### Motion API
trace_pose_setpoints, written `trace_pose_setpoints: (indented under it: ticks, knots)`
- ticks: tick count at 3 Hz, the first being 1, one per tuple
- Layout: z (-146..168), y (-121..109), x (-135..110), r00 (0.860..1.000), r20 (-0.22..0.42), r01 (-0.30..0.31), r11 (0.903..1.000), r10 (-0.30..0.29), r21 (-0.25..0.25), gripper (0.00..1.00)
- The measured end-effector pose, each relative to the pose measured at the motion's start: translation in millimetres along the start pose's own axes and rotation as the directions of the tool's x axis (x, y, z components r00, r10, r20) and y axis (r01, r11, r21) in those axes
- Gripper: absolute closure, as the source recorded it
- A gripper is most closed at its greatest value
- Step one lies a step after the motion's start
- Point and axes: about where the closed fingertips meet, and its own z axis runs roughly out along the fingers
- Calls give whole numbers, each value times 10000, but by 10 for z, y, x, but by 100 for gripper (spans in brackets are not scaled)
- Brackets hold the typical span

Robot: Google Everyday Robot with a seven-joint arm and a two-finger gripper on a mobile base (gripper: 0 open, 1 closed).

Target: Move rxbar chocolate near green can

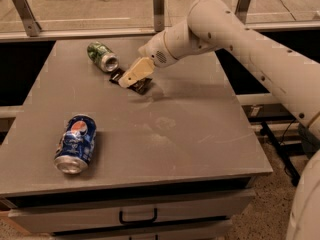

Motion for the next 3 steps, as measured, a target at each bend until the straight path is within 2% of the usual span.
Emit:
trace_pose_setpoints:
  ticks: [1,2,3]
  knots:
    - [-445,-411,-46,9998,11,195,9915,-198,1286,0]
    - [-1217,-874,-224,9952,-206,977,9488,-960,3004,0]
    - [-2095,-1181,-530,9807,-734,1943,8564,-1815,4783,0]
